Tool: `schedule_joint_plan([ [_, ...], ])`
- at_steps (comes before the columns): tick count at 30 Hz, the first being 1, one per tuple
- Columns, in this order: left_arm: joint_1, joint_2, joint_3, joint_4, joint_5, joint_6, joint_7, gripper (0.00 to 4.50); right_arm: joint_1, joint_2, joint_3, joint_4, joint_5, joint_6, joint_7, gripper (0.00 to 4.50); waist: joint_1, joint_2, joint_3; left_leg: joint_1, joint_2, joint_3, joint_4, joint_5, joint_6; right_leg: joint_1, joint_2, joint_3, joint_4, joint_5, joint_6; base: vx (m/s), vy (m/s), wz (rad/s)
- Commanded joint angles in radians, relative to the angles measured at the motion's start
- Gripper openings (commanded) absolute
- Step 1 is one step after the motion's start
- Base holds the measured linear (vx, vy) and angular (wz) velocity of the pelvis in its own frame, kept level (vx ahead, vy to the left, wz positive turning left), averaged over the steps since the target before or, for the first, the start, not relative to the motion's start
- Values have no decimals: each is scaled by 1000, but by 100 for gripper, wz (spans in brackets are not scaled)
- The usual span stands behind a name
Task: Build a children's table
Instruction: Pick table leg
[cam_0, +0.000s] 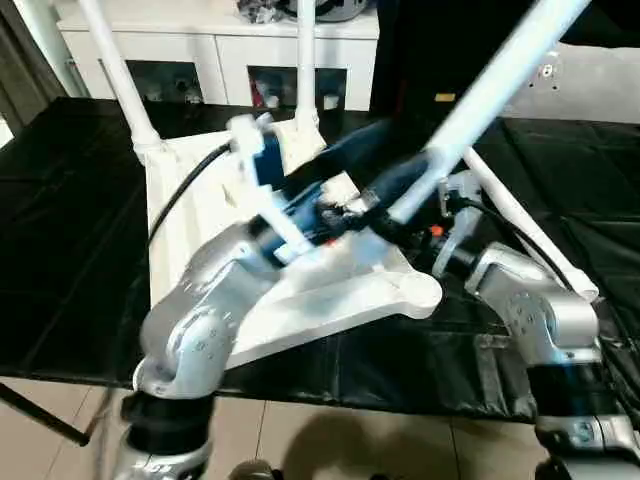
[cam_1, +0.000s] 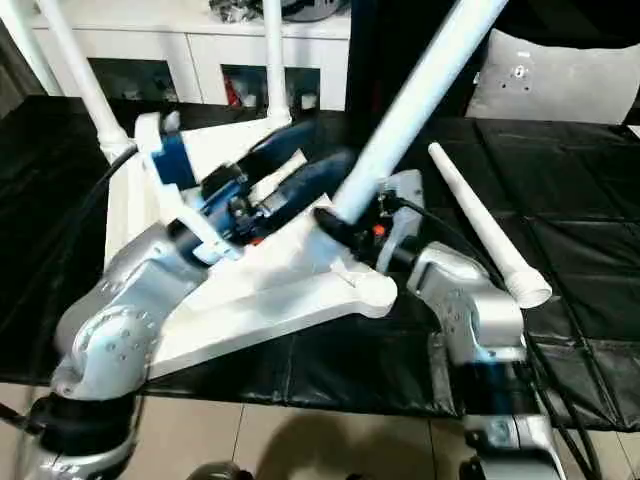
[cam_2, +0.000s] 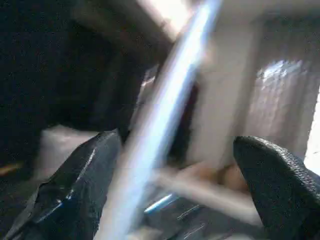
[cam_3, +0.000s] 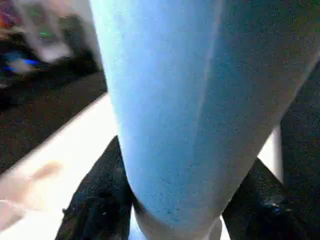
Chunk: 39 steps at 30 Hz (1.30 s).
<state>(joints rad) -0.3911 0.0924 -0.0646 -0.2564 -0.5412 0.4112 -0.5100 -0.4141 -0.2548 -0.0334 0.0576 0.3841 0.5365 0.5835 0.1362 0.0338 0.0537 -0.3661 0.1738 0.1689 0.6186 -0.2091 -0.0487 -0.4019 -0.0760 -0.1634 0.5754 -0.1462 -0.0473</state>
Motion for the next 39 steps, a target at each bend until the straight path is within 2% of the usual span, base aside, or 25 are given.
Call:
schedule_joint_plan([
  [1,22,35,20,92,132,-17,104,415,29,10,9,-79,-58,9,-84,189,-14,-13,-74,5,43,-21,-68,-100,20,60,-72,57,-97,-449,123,0,0,0],
  [4,34,28,57,142,171,-56,186,415,41,26,8,-107,-77,35,-144,189,-24,-11,-77,6,45,-24,-69,-123,23,60,-75,51,-104,-456,124,0,0,0],
  [5,46,33,68,176,214,-69,249,415,52,42,-1,-129,-92,43,-191,189,-33,-22,-76,7,52,-26,-71,-128,25,60,-74,52,-104,-439,111,0,0,0],
  [7,92,70,57,206,322,-94,338,415,88,95,-33,-184,-115,-71,-271,189,-35,-19,-76,5,52,-28,-72,-124,28,57,-79,55,-96,-418,97,0,0,0],
  [9,110,66,65,172,364,-74,392,415,103,105,-54,-228,-56,-43,-253,189,-48,-24,-71,3,54,-28,-76,-135,32,57,-81,59,-94,-418,101,0,0,0],
  [12,114,61,72,158,385,-82,411,415,109,129,-73,-237,-63,-64,-295,189,-51,-19,-65,10,59,-29,-78,-152,44,50,-85,61,-100,-421,69,0,0,0],
  [16,145,66,91,148,400,-144,412,415,117,110,-93,-258,-110,-25,-360,189,-53,-26,-60,10,63,-32,-83,-172,37,54,-87,65,-98,-411,47,0,0,0],
  [18,155,70,111,150,408,-154,444,415,113,106,-109,-266,-109,6,-387,189,-57,-10,-51,9,59,-33,-85,-187,33,52,-85,67,-98,-410,42,0,0,0],
  [19,164,73,126,142,403,-153,448,415,123,100,-106,-275,-108,33,-392,189,-63,-19,-52,10,55,-31,-84,-204,34,55,-83,64,-102,-419,48,0,0,0],
  [23,187,71,119,114,405,-147,437,415,166,116,-89,-314,-85,89,-394,189,-65,-16,-50,11,54,-33,-83,-210,40,54,-80,60,-109,-439,59,0,0,0],
  [25,201,73,108,78,400,-130,419,415,183,137,-77,-351,-72,139,-417,189,-83,3,-49,26,107,-67,-109,-267,26,51,-38,38,-110,-358,71,0,0,0],
  [26,205,73,109,72,398,-128,418,415,187,139,-74,-356,-74,138,-420,189,-93,21,-51,40,212,-123,-152,-269,71,48,-31,43,-31,-241,67,0,0,0],
  [27,211,73,110,68,397,-129,418,415,190,139,-71,-363,-78,138,-425,189,-94,31,-50,52,250,-140,-164,-253,91,29,-28,50,22,-199,51,0,0,0],
  [28,217,73,110,64,397,-132,417,415,193,140,-68,-368,-81,139,-429,189,-103,24,-48,77,261,-153,-161,-158,128,-27,-21,70,93,-171,7,13,-77,5],
  [29,227,71,116,54,383,-113,415,415,200,147,-73,-378,-71,151,-437,189,-112,9,-49,82,240,-155,-143,-37,217,-49,-35,105,112,-148,-52,21,-134,8],
  [30,230,70,118,51,379,-107,414,415,202,149,-75,-380,-68,155,-439,189,-109,0,-49,69,202,-132,-119,-6,270,-40,-44,120,96,-105,-102,21,-134,8],
  [31,250,76,115,32,382,-101,406,415,209,158,-89,-393,-65,197,-469,189,-111,-28,-61,15,61,-52,-45,-4,319,10,-53,140,23,53,-294,15,-188,1],
  [32,256,83,108,24,397,-105,406,415,211,157,-90,-395,-69,194,-465,189,-69,-73,-69,-67,-75,-8,103,-108,258,103,-112,186,-41,126,-332,-4,-194,1],
  [33,261,86,106,16,406,-102,410,415,217,149,-77,-395,-87,146,-450,189,-57,-56,-56,-45,-70,-15,98,-89,186,82,-121,185,-56,72,-269,-4,-194,1],
  [34,266,87,107,8,409,-97,412,415,226,143,-63,-401,-106,106,-438,189,-57,-60,-34,-65,-71,-28,73,-22,90,92,-111,166,-46,-18,-38,-37,-180,-3],
  [35,276,86,108,-1,408,-95,412,415,237,137,-53,-411,-108,101,-426,189,-48,-49,-31,-47,-45,-46,30,-15,84,82,-118,176,-67,-180,134,-61,-136,-5],
  [36,280,86,109,-4,408,-95,412,415,241,134,-50,-414,-103,107,-418,189,-50,-40,-31,-42,-29,-55,6,-20,102,88,-117,171,-74,-248,165,-61,-136,-5],
  [37,290,84,110,-14,404,-93,412,415,248,133,-50,-423,-84,120,-406,189,-61,-15,-28,-51,8,-85,-30,-29,130,87,-83,142,-69,-297,197,-73,-96,-3],
  [38,294,83,111,-18,402,-92,413,415,250,136,-54,-425,-78,118,-405,189,-66,-10,-31,-12,43,-93,-48,-107,138,62,-59,123,-92,-390,201,-78,-71,-1],
  [39,302,81,114,-26,396,-87,414,415,251,144,-65,-428,-64,112,-411,189,-72,-10,-29,-4,46,-91,-51,-136,133,65,-64,120,-96,-419,186,-78,-71,-1],
])
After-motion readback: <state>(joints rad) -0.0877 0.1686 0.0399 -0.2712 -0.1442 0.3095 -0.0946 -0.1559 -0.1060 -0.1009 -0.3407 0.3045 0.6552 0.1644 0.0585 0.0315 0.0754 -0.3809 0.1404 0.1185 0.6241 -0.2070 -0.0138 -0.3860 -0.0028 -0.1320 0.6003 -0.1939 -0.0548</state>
